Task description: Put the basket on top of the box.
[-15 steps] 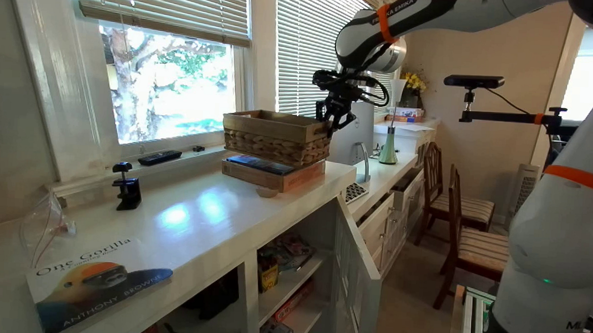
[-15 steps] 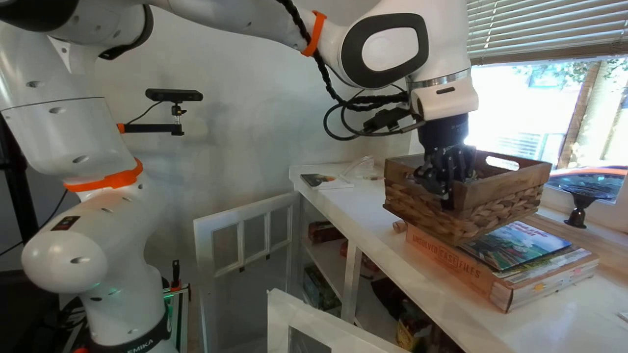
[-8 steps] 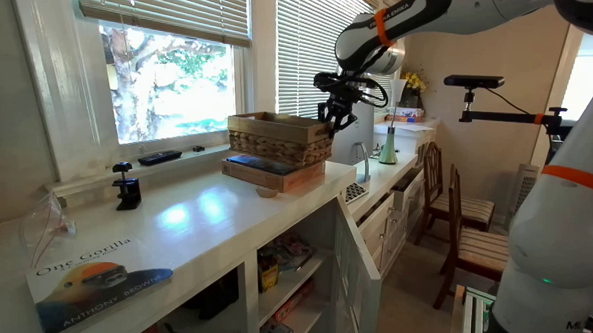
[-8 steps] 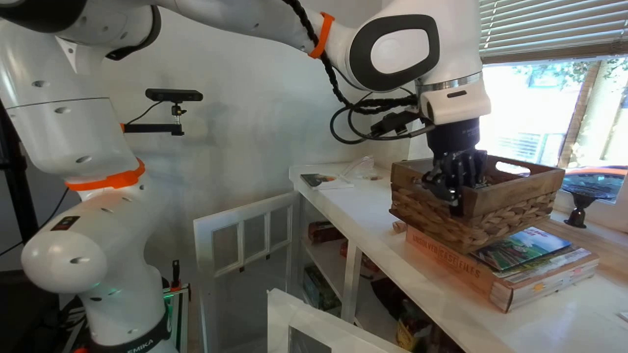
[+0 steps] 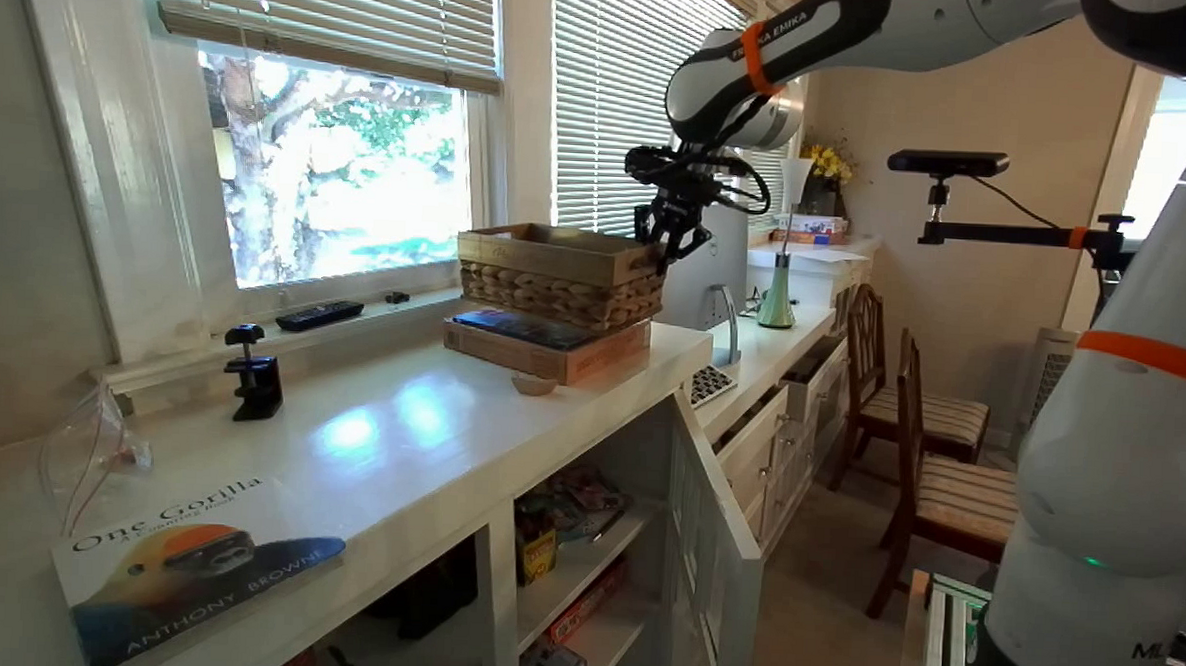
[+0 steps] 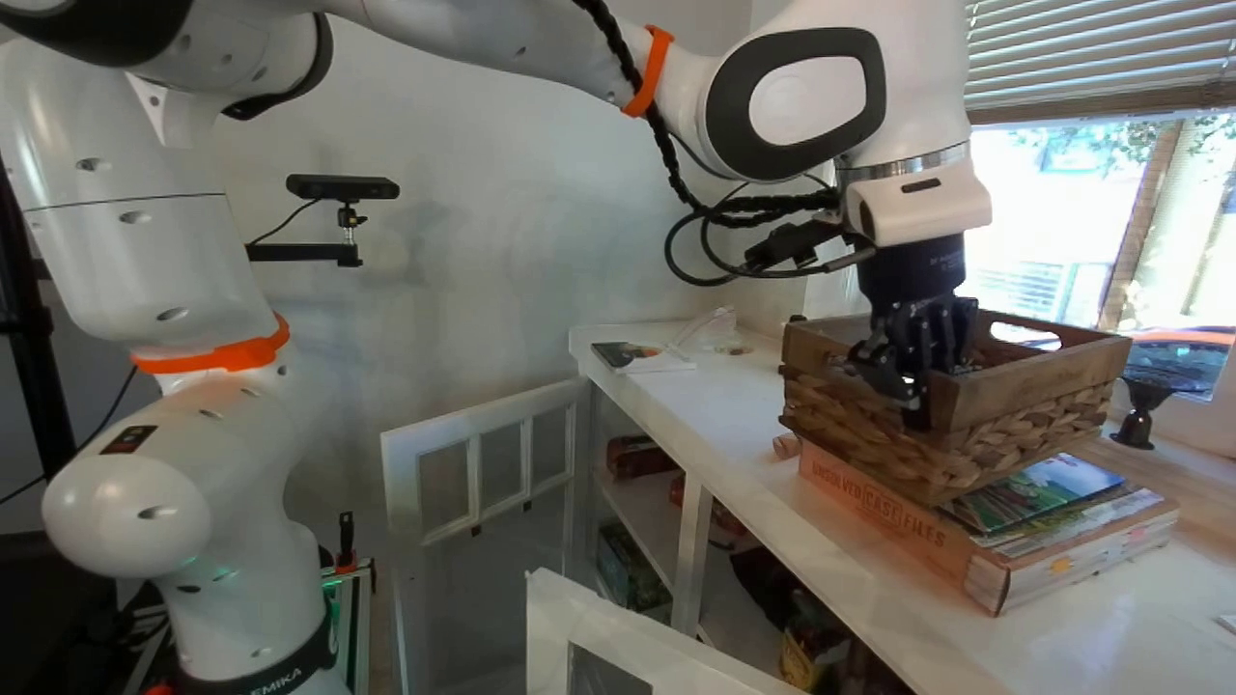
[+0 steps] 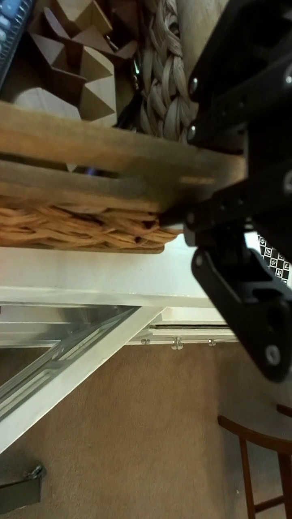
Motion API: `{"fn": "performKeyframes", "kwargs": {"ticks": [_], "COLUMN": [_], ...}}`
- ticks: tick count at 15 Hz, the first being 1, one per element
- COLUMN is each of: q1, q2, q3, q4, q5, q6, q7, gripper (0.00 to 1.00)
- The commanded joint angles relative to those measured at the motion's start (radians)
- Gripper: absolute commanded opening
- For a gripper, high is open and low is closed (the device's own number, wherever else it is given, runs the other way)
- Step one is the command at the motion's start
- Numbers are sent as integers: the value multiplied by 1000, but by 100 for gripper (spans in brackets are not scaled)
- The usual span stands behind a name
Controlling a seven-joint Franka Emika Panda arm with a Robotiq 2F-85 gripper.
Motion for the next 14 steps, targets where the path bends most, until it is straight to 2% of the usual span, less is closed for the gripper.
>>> {"fn": "performKeyframes", "kwargs": {"ticks": [1,14], "q1": [9,14], "q2": [22,77], "q3": [-5,-13], "q4": [54,101], "q5": [-2,5], "q6": [2,6], "q7": [5,-1], "gripper": [4,4]}}
